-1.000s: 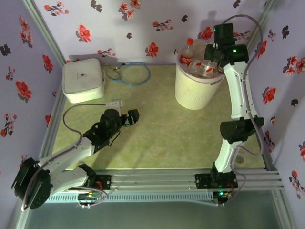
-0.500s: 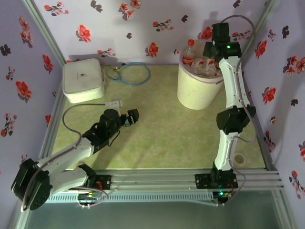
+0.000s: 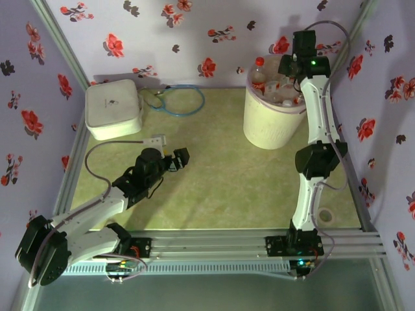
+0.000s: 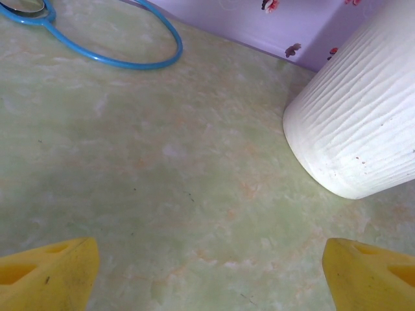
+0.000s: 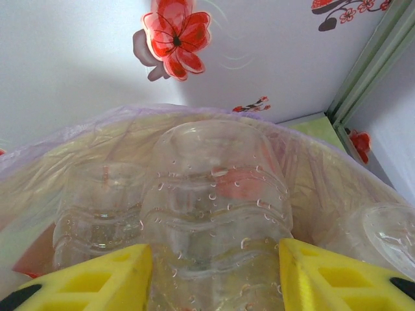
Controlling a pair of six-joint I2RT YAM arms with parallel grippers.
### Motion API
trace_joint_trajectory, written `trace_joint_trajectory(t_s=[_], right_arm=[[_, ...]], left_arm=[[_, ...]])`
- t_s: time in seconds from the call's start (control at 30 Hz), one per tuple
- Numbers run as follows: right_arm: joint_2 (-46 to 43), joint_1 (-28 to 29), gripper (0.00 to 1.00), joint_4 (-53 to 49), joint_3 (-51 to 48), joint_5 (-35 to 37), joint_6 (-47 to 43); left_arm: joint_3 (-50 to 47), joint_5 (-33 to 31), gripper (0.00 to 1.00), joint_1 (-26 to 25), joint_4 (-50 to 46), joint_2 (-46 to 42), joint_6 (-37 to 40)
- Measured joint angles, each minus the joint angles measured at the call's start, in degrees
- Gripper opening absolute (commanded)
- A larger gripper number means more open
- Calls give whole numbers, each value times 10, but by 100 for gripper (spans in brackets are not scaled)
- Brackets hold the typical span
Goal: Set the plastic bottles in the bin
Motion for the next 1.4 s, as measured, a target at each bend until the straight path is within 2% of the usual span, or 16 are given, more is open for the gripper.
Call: trace_joint_trajectory(t_s=[0.27, 0.43, 0.63, 0.77, 0.87, 1.07, 1.4], right_arm=[[-55, 13, 52, 83, -125, -14, 3], [-89, 42, 52, 141, -188, -59, 10], [-99, 90, 52, 171, -210, -135, 22], [-99, 124, 53, 176, -211, -174, 26], [-98, 150, 59, 174, -208, -190, 29], [-91, 174, 66, 134, -172, -160, 30], [-52, 182, 72, 2, -30, -114, 14]], left_arm=[[0, 0, 89, 0, 0, -1, 0], [-1, 0, 90, 0, -2, -15, 0], [-4, -1, 89, 0, -9, -35, 0], [-9, -3, 89, 0, -15, -39, 0], [-10, -3, 89, 0, -21, -43, 0], [-10, -7, 89, 0, -22, -53, 0], [-10, -10, 90, 3, -32, -48, 0]])
